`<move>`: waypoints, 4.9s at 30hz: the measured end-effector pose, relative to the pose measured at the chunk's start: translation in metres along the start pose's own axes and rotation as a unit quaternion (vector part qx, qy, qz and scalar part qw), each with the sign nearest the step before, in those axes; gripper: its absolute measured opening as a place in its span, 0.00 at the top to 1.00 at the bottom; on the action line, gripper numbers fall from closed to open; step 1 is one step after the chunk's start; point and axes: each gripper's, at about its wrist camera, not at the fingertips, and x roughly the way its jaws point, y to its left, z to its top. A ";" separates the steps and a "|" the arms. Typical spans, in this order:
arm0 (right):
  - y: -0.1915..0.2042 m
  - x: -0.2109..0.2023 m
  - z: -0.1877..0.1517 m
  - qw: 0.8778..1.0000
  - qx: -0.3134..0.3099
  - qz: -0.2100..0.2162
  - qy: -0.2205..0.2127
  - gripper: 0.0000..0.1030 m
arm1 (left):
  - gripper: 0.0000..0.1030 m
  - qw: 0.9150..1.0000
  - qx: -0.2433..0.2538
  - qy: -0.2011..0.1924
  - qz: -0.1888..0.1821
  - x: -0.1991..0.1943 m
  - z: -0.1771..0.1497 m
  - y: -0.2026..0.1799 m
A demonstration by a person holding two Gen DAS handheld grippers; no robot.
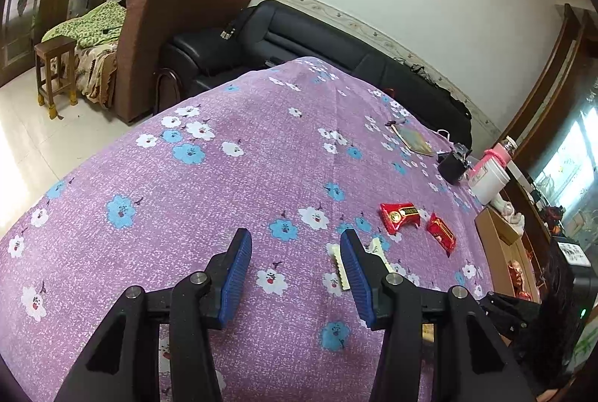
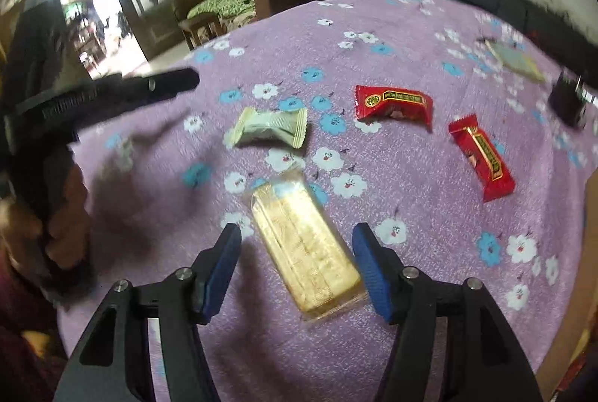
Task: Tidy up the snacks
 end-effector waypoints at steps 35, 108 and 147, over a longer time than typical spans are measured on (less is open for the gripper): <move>-0.084 -0.057 -0.026 0.959 0.235 0.094 -0.128 0.68 | 0.74 0.936 0.316 0.157 -0.003 0.072 -0.007 -0.094; -0.088 -0.050 -0.027 0.960 0.245 0.004 -0.135 0.68 | 0.79 0.984 0.172 -0.048 0.022 0.022 -0.022 -0.123; -0.105 -0.097 -0.052 0.924 0.316 -0.036 -0.211 0.68 | 0.79 0.990 0.128 0.006 0.057 -0.016 -0.051 -0.138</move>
